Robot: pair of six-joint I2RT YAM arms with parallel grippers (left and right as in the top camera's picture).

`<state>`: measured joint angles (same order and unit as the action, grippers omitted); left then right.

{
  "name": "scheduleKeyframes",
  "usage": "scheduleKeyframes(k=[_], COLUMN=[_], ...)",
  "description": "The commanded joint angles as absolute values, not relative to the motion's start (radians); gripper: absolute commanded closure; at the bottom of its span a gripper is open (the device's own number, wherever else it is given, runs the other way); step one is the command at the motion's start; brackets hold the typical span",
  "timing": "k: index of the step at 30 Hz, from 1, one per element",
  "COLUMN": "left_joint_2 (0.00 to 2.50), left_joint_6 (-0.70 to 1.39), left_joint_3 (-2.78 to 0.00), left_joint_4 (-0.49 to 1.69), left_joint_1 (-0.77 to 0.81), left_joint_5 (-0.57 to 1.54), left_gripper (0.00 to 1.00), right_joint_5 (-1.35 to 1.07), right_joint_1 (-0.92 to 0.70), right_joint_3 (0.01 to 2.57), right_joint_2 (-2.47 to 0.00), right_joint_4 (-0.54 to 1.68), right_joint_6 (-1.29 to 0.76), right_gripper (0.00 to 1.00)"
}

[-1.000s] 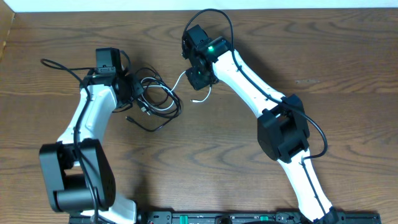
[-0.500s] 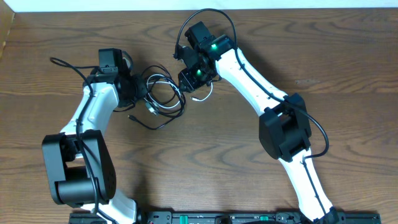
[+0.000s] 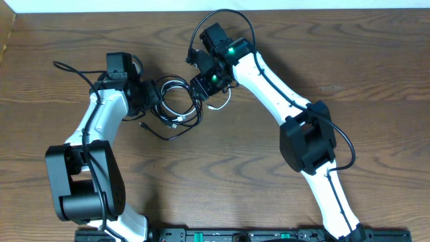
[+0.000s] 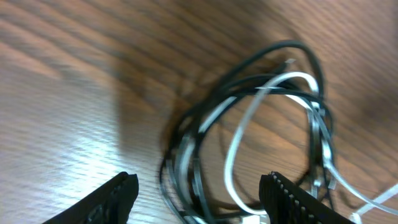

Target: Untangle cables

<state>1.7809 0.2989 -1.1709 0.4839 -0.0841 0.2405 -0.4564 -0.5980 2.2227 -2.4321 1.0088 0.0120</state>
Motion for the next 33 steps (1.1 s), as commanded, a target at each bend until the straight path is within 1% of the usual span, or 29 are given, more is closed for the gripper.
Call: scheduleKeyframes(k=[1, 5, 9, 12, 14, 17, 20, 23, 31, 33], left_joint_2=[1.791, 1.791, 1.792, 1.792, 1.792, 1.792, 1.792, 1.792, 1.792, 1.792], left_joint_6=[0.304, 0.308, 0.333, 0.372, 0.372, 0.372, 0.381, 0.434, 0.448, 0.451], left_joint_3=[-1.167, -1.167, -1.167, -1.167, -1.167, -1.167, -1.167, -1.167, -1.167, -1.167], left_joint_4=[0.477, 0.467, 0.463, 0.464, 0.463, 0.463, 0.470, 0.487, 0.494, 0.499], left_joint_1=[-0.078, -0.055, -0.023, -0.007, -0.002, -0.003, -0.003, -0.003, -0.023, -0.036], left_joint_5=[0.314, 0.313, 0.281, 0.218, 0.216, 0.206, 0.119, 0.035, 0.033, 0.036], left_gripper=[0.34, 0.37, 0.38, 0.37, 0.37, 0.37, 0.37, 0.37, 0.37, 0.43], right_joint_5=[-0.469, -0.422, -0.310, -0.305, -0.305, -0.326, -0.334, -0.331, -0.332, -0.342], right_joint_1=[-0.596, -0.597, -0.598, -0.598, -0.603, -0.614, -0.629, -0.642, -0.650, -0.650], right_joint_3=[2.241, 2.241, 2.233, 2.212, 2.178, 2.138, 2.122, 2.122, 2.122, 2.122], right_joint_2=[-2.441, -2.441, -2.441, -2.441, -2.441, -2.441, -2.441, -2.441, -2.441, -2.441], right_joint_4=[0.994, 0.976, 0.972, 0.952, 0.907, 0.850, 0.825, 0.814, 0.850, 0.871], right_joint_6=[0.023, 0.003, -0.071, -0.121, -0.163, -0.164, -0.162, -0.148, -0.149, -0.149], right_gripper=[0.46, 0.46, 0.47, 0.47, 0.47, 0.47, 0.46, 0.46, 0.42, 0.41])
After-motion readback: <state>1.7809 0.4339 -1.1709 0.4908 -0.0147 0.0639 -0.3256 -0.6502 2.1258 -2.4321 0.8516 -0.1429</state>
